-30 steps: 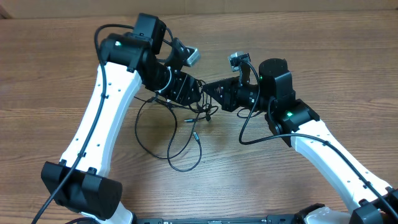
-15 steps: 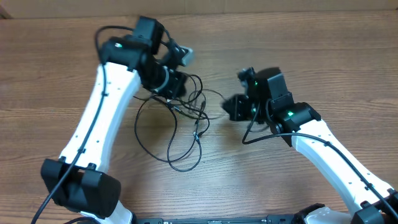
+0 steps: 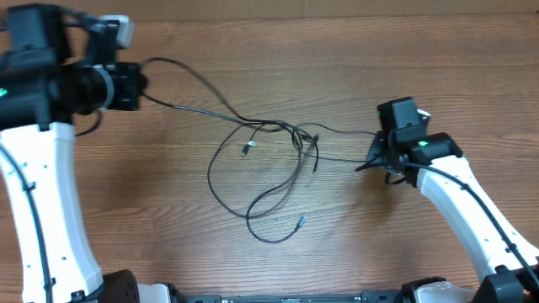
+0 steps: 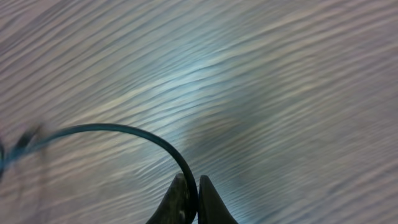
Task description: Untangle cables
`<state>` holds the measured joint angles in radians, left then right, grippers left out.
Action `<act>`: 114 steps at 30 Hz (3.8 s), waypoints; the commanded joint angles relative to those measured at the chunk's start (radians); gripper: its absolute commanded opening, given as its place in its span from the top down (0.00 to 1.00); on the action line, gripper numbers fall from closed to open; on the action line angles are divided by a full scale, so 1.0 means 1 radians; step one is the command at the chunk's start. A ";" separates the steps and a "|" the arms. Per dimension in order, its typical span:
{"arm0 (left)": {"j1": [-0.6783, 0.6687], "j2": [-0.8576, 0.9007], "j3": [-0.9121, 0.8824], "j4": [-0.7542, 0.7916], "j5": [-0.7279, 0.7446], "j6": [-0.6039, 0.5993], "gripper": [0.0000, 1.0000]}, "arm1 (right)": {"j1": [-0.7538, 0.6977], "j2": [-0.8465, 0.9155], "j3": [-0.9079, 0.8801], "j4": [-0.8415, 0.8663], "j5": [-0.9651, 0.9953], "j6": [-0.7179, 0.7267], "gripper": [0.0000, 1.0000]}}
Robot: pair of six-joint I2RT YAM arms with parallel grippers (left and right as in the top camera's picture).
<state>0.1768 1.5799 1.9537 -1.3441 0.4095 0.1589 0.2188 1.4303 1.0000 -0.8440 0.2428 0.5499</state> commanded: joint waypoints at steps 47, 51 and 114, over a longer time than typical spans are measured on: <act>0.467 -0.129 0.026 0.407 -0.068 -0.558 0.96 | -0.867 -0.021 0.009 0.089 -0.544 -0.109 0.96; 0.369 -0.120 0.025 0.401 0.143 -0.426 0.96 | -0.813 -0.021 0.009 0.078 -0.655 -0.182 0.96; 0.191 0.174 0.023 0.284 -0.179 -0.222 0.03 | -0.650 -0.021 0.009 -0.082 -0.648 -0.298 0.54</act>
<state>0.4019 1.7546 1.9621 -1.0462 0.1699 -0.1192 -0.4366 1.4296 1.0000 -0.9237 -0.4076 0.2771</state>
